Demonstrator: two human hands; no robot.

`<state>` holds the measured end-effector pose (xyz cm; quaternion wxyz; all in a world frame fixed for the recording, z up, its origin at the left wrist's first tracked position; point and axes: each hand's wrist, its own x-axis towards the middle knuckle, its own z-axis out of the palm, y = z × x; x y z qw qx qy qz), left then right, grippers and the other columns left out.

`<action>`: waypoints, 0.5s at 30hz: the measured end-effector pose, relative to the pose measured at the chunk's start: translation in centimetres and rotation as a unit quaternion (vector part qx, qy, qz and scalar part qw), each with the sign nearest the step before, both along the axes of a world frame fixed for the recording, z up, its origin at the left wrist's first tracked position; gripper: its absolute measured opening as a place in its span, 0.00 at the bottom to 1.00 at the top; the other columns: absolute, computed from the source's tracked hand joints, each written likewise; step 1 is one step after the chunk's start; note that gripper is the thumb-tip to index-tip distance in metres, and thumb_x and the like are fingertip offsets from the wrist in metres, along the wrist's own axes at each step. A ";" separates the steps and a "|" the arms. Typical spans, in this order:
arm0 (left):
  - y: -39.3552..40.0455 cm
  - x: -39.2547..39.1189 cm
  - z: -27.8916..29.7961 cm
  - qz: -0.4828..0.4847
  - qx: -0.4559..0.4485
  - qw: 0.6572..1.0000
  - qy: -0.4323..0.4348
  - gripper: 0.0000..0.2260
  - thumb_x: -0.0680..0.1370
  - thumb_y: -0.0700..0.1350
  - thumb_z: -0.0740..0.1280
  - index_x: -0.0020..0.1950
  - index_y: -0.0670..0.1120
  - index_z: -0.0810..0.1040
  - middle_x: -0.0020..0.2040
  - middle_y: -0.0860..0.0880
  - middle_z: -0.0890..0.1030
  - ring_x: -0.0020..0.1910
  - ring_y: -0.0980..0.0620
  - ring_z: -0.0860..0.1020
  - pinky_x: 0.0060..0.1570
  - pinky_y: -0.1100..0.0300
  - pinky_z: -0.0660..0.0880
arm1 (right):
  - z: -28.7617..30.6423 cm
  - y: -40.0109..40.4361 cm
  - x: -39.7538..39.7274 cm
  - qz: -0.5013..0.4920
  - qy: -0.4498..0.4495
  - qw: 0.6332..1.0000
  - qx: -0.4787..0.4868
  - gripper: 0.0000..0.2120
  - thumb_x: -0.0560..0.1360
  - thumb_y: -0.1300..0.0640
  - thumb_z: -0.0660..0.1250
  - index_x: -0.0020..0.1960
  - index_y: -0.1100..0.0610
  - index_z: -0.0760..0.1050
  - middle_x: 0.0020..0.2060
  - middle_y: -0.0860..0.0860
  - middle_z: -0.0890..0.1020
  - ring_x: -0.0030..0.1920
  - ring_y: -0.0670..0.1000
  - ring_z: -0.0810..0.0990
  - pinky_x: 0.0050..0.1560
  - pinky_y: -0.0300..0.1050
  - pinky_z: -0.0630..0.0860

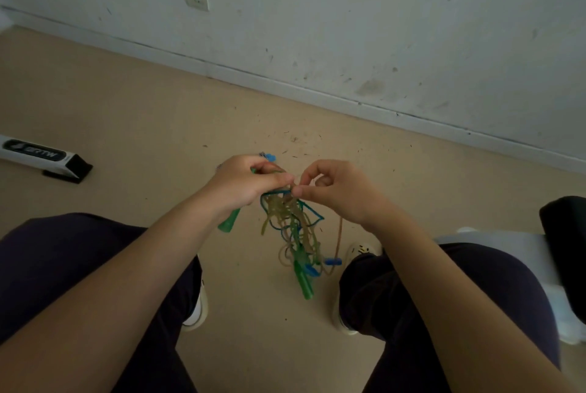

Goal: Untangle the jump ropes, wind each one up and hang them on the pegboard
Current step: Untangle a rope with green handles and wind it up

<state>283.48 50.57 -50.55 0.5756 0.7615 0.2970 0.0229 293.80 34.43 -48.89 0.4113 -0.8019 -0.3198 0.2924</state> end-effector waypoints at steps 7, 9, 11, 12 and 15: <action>2.7 -0.1 -0.2 0.198 0.024 0.979 -0.047 0.11 0.75 0.46 0.73 0.49 0.38 0.83 0.35 0.50 0.81 0.19 0.63 0.67 0.23 0.66 0.64 | 1.0 -2.0 2.5 -0.195 -0.061 0.976 0.073 0.03 0.76 0.53 0.71 0.44 0.50 0.82 0.29 0.42 0.77 0.27 0.40 0.71 0.33 0.38 0.70; 2.9 -0.2 0.0 0.190 -0.026 0.979 -0.070 0.10 0.77 0.45 0.71 0.50 0.38 0.82 0.38 0.46 0.81 0.20 0.59 0.67 0.22 0.66 0.63 | 1.1 -2.4 2.8 -0.202 -0.063 0.975 0.069 0.04 0.78 0.54 0.68 0.45 0.51 0.79 0.35 0.48 0.80 0.34 0.46 0.76 0.40 0.44 0.77; 2.3 -0.2 0.0 0.136 -0.067 0.985 -0.080 0.09 0.79 0.44 0.69 0.49 0.37 0.80 0.33 0.47 0.79 0.20 0.55 0.64 0.21 0.65 0.60 | 1.2 -2.1 2.5 -0.154 -0.028 0.987 0.038 0.03 0.79 0.58 0.66 0.48 0.56 0.78 0.40 0.52 0.82 0.38 0.48 0.80 0.49 0.48 0.78; 2.0 -0.1 -0.2 0.108 -0.071 0.988 -0.078 0.10 0.80 0.44 0.68 0.46 0.37 0.79 0.30 0.48 0.78 0.20 0.54 0.63 0.21 0.64 0.59 | 1.2 -2.0 2.2 -0.129 -0.001 0.991 0.031 0.04 0.79 0.59 0.65 0.50 0.59 0.77 0.41 0.54 0.83 0.39 0.49 0.81 0.51 0.50 0.78; 1.1 -0.1 -0.2 0.058 -0.061 0.994 -0.064 0.10 0.81 0.45 0.67 0.43 0.42 0.81 0.25 0.51 0.74 0.22 0.55 0.65 0.20 0.65 0.59 | 1.0 -1.5 1.2 -0.075 0.083 0.993 0.031 0.08 0.78 0.60 0.66 0.56 0.61 0.74 0.42 0.58 0.84 0.37 0.52 0.81 0.51 0.57 0.79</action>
